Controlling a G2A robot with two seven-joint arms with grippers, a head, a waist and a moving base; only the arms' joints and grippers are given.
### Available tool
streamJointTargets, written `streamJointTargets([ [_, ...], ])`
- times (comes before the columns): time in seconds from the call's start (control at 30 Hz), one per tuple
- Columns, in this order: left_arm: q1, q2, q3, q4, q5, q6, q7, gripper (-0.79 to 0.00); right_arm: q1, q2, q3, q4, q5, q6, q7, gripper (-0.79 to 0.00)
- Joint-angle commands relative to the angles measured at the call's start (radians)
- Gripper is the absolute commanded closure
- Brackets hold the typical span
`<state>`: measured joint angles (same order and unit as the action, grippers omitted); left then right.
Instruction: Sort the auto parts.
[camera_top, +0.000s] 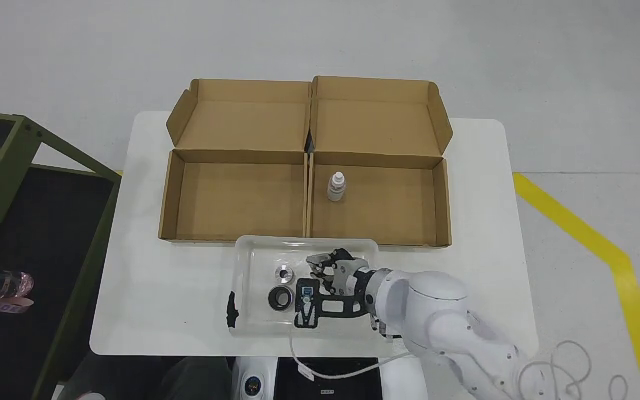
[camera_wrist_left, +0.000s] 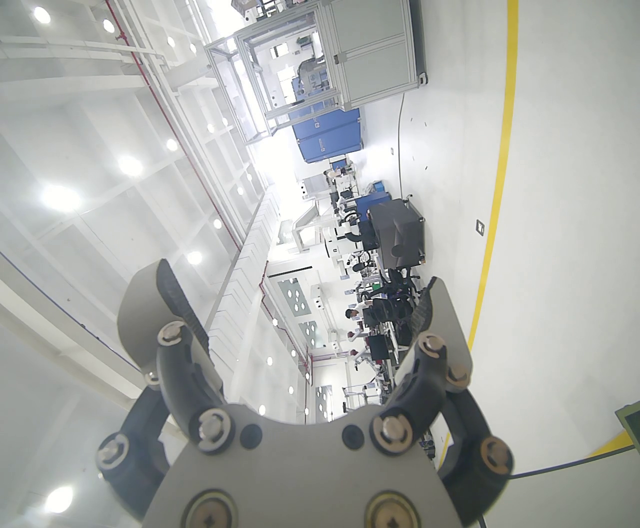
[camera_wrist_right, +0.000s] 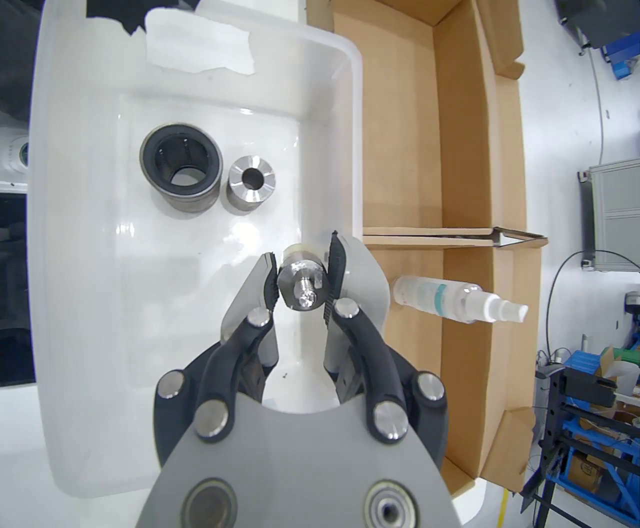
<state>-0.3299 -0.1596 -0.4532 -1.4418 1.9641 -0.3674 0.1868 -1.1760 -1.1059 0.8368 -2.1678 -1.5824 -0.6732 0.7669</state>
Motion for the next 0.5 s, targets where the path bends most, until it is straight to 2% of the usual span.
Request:
streamJointTargets([
  [0.0, 0.000, 0.000, 0.000, 0.000, 0.000, 0.000, 0.000, -0.785, -0.002, 0.001, 0.007, -0.008, -0.022, 0.009, -0.026, 0.000],
  [0.47, 0.000, 0.000, 0.000, 0.000, 0.000, 0.000, 0.000, -0.785, -0.034, 0.008, 0.084, -0.010, -0.093, 0.062, -0.134, 0.000],
])
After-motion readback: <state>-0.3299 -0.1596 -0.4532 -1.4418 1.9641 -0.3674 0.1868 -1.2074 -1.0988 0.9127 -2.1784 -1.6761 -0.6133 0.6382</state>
